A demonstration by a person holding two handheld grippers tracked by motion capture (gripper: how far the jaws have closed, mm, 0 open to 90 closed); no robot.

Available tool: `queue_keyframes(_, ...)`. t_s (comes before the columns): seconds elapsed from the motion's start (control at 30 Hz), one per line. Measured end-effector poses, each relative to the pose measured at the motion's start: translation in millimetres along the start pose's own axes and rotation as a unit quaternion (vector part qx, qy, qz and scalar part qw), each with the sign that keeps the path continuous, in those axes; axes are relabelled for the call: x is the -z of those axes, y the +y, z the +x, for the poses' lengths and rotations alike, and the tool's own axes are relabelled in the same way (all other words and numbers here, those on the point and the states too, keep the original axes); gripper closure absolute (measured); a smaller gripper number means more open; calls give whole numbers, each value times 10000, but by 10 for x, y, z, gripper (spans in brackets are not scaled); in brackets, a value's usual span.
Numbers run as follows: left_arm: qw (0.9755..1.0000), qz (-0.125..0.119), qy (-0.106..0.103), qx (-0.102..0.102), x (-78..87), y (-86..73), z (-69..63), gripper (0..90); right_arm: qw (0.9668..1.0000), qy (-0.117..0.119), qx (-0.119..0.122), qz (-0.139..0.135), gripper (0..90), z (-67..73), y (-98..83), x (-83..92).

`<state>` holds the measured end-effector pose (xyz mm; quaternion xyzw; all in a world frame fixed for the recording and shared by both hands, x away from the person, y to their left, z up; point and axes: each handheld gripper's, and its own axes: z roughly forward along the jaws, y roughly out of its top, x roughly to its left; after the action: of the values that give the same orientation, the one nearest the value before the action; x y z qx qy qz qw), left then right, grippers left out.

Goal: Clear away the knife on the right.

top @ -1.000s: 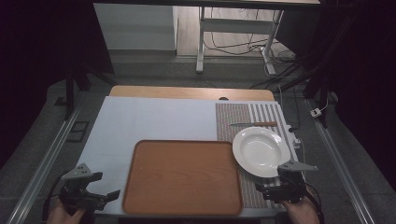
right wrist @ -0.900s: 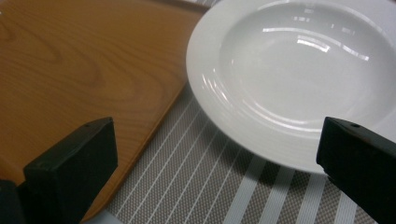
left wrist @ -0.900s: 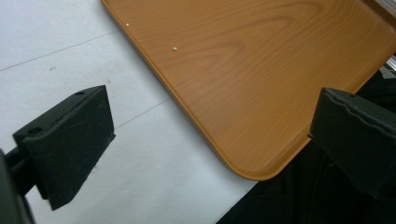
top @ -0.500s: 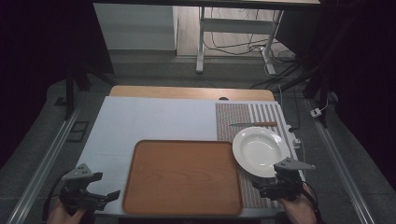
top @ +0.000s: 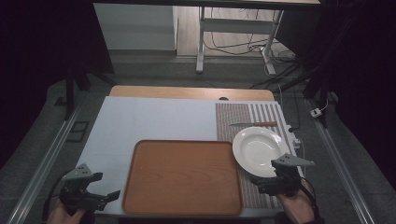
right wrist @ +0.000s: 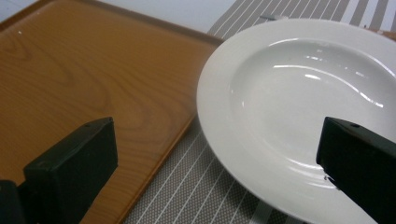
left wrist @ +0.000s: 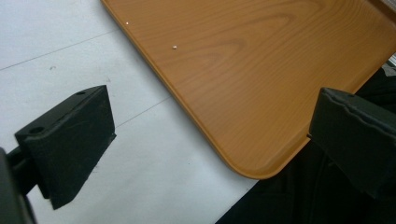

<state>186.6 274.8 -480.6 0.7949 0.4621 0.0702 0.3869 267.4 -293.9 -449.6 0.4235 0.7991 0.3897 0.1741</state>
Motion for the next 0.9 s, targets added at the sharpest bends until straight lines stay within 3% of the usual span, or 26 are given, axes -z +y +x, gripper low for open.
queue_keyframes(0.6, 10000, 9, 20, -9, 0, 0, -3, 7, 9999, 23, -133, 20, 0, -112, 118, -188)
queue_keyframes(0.9, 10000, 20, 31, -20, -3, 2, -7, 7, 9990, -53, -287, 350, 0, -221, 248, -373)
